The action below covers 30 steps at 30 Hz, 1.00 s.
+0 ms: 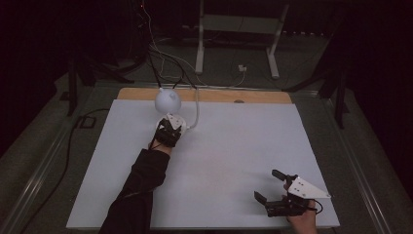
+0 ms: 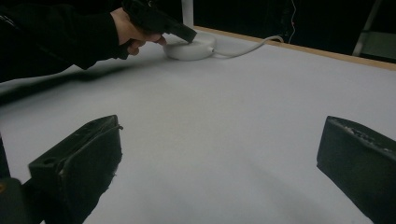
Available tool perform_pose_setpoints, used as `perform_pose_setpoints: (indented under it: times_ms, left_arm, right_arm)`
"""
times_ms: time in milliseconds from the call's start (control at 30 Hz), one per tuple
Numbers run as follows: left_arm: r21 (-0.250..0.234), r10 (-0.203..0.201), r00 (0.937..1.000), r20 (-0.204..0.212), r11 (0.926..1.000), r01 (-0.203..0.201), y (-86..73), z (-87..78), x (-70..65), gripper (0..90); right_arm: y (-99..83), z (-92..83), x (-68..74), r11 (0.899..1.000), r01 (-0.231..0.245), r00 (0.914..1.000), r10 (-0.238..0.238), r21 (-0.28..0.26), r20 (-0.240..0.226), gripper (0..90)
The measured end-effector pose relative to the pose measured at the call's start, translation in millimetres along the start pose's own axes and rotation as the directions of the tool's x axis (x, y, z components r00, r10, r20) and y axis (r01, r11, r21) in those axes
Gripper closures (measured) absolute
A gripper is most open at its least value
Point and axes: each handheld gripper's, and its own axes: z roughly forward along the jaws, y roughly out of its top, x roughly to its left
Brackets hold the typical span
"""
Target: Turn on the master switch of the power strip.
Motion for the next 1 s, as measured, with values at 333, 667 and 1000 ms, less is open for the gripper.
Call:
perform_pose_setpoints:
  times_ms: [333, 667, 1000]
  left_arm:
    - [0.023, 0.037, 0.9993, 0.002, 0.9991, -0.037, 2.3, 0.1, -0.9, 90.0]
    - [0.059, 0.055, 0.9985, -0.005, 0.9968, -0.054, 6.1, 1.5, -2.2, 90.0]
    - [0.080, 0.072, 0.9974, -0.002, 0.9942, -0.071, 8.5, 2.4, -3.0, 90.0]
  right_arm:
    - [0.0, 0.0, 0.2, 1.000, 0.004, 1.0000, -0.004, 0.001, -0.002, 0.0]
    - [-0.1, 0.1, 0.7, 1.000, 0.005, 1.0000, -0.005, 0.004, -0.001, 0.0]
    - [-0.5, 0.8, 0.7, 1.000, 0.003, 1.0000, -0.003, 0.007, -0.003, 0.0]
